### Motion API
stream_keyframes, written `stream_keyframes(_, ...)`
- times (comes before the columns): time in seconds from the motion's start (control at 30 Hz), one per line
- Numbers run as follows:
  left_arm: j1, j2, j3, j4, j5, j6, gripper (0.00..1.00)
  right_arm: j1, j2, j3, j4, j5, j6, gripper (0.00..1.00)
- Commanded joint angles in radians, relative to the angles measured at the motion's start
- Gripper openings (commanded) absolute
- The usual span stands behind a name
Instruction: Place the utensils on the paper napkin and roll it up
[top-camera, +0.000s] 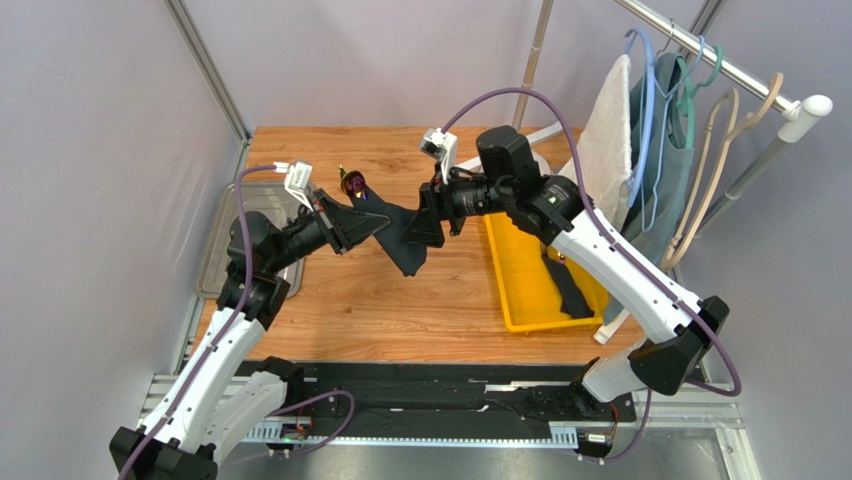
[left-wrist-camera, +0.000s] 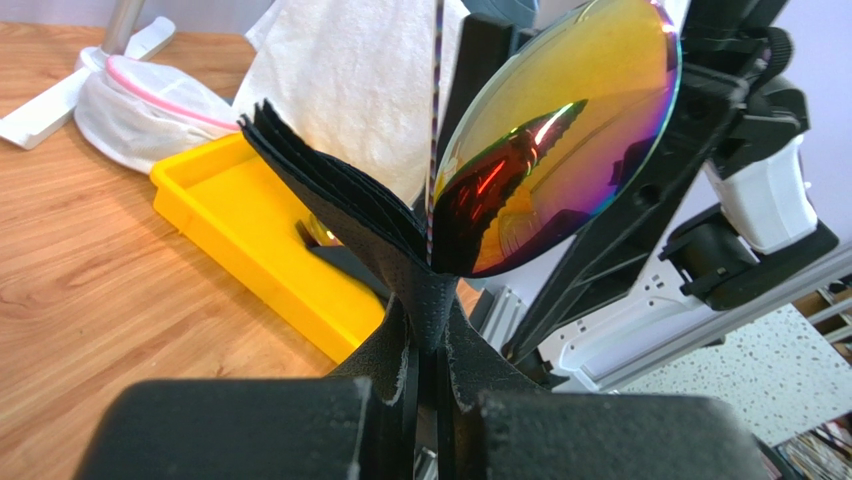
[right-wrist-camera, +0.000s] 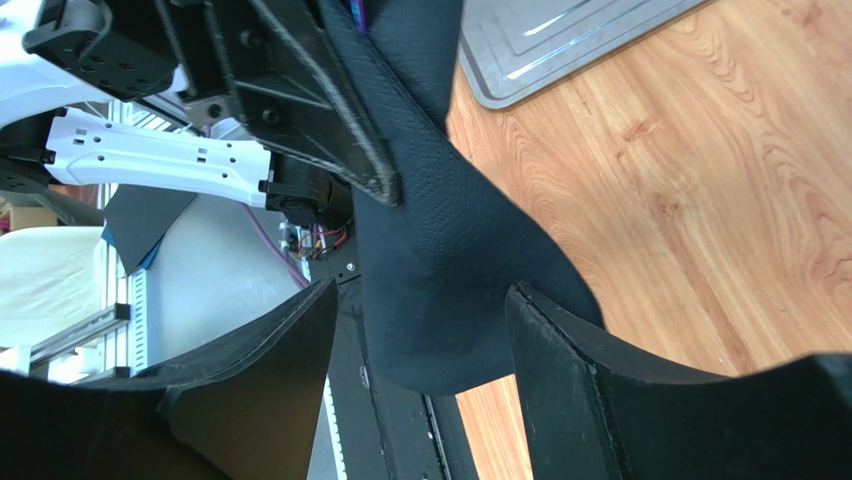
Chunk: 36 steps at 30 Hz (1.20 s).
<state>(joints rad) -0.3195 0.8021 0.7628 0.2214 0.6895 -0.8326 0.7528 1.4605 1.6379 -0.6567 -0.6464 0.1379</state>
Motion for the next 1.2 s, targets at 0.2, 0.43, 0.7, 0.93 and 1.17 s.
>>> stream_keyframes(0.2, -0.001, -0.015, 0.017, 0.159, 0.05, -0.069, 0.0, 0.016, 0.041, -0.006, 0.114, -0.101, 0.06, 0.67)
stream_keyframes(0.43, -0.001, -0.011, 0.001, 0.228, 0.062, -0.108, 0.0, 0.017, 0.054, -0.019, 0.161, -0.212, 0.106, 0.6)
stream_keyframes(0.7, -0.001, -0.006, -0.008, 0.277, 0.084, -0.138, 0.0, 0.019, 0.06, -0.03, 0.183, -0.269, 0.141, 0.45)
stream_keyframes(0.93, -0.001, -0.003, -0.011, 0.296, 0.085, -0.145, 0.0, 0.019, 0.058, -0.039, 0.204, -0.305, 0.187, 0.26)
stream_keyframes(1.17, -0.001, -0.014, -0.007, 0.231, 0.074, -0.109, 0.0, 0.016, 0.044, -0.018, 0.19, -0.277, 0.189, 0.0)
